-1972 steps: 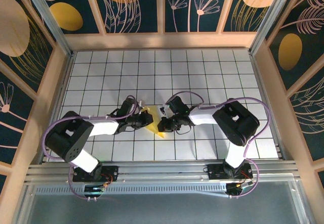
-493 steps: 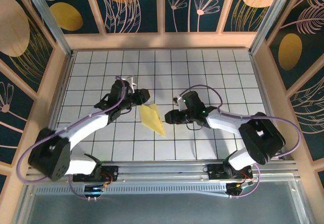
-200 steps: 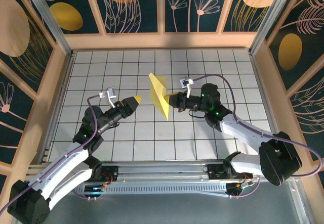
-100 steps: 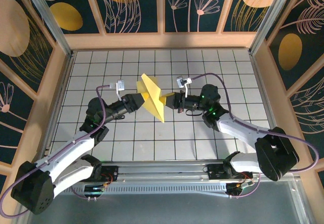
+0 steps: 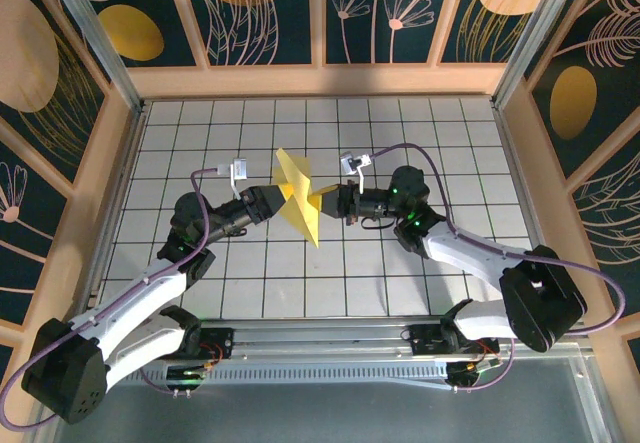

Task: Fold a paper plane with a square sheet of paper (fold left side to right side)
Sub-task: Turn over the paper at the center of the table.

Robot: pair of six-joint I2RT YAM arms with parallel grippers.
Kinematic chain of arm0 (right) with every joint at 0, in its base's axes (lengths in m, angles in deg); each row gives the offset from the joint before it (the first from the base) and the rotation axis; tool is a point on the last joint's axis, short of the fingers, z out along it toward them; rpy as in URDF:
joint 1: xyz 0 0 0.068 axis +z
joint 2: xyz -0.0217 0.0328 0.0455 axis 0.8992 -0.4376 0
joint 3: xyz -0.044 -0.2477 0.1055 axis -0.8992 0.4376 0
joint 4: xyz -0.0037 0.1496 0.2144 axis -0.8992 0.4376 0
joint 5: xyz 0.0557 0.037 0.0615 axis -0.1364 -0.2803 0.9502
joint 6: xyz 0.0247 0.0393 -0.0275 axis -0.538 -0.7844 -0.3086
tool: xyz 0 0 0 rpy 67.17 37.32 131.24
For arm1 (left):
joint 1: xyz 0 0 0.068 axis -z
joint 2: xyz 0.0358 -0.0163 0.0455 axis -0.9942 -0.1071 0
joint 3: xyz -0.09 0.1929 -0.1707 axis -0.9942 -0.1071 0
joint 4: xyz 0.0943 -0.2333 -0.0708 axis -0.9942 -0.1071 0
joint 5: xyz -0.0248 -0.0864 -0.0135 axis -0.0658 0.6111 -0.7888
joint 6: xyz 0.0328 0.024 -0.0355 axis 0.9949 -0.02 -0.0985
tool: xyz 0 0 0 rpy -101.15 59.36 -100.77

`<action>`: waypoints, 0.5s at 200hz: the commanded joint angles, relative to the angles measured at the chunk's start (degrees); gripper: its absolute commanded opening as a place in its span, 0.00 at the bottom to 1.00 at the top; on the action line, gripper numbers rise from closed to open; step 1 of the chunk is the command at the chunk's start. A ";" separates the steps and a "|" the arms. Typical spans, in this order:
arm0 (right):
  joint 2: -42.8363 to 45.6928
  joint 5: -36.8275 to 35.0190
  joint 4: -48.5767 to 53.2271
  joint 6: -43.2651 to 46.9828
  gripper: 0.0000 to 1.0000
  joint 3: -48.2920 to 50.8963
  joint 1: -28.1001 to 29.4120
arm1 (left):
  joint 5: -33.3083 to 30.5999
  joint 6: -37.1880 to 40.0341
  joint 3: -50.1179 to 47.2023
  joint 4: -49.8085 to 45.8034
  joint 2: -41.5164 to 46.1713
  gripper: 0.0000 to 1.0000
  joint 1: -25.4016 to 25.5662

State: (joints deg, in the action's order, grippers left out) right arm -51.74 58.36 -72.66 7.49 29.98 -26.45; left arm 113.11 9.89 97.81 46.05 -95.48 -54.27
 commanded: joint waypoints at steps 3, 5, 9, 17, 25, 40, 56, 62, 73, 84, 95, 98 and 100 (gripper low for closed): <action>-0.57 1.33 -2.80 -0.72 0.00 -1.80 0.54 | -0.48 1.55 1.30 -0.33 0.17 0.33 0.04; -0.54 1.25 -2.79 -0.76 0.00 -1.73 0.54 | -0.51 1.65 1.28 -0.45 0.22 0.33 0.04; -0.48 1.16 -2.80 -0.73 0.00 -1.71 0.53 | -0.67 1.72 1.30 -0.76 0.27 0.33 0.01; -0.39 1.01 -2.80 -0.62 0.00 -1.62 0.54 | -1.11 1.96 1.30 -1.46 0.42 0.33 0.04; -0.07 0.72 -2.58 -0.41 0.00 -1.62 0.54 | -1.53 2.18 1.29 -2.01 0.53 0.35 0.04; 0.14 0.31 -2.03 0.00 0.00 -1.66 0.50 | -1.63 2.16 1.03 -2.07 0.53 0.38 0.04; 0.44 -0.07 -1.48 0.44 0.00 -1.62 0.54 | -1.69 2.11 1.00 -2.11 0.53 0.40 0.04; 0.56 -0.25 -1.44 0.59 0.00 -1.62 0.49 | -1.82 2.04 0.89 -2.16 0.60 0.41 0.03; 0.67 -0.21 -1.41 0.48 0.00 -1.62 0.54 | -1.75 2.00 0.79 -2.01 0.62 0.41 0.03; 0.46 0.35 -1.69 0.28 0.00 -1.79 0.54 | -1.35 1.71 0.60 -1.32 0.62 0.40 0.04; 0.07 1.15 -2.00 -0.36 0.00 -1.97 0.58 | -0.93 1.46 0.61 -0.64 0.46 0.39 0.04; -0.07 1.33 -2.03 -0.53 0.00 -2.05 0.62 | -0.84 1.50 0.58 -0.53 0.40 0.38 0.03; -0.18 1.49 -2.12 -0.63 0.00 -2.06 0.63 | -0.80 1.50 0.62 -0.46 0.37 0.38 0.08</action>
State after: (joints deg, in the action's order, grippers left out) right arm -51.91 58.60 -72.84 7.10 29.85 -26.43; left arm 111.65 10.87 97.81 43.60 -95.46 -54.27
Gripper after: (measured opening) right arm 0.052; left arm 0.395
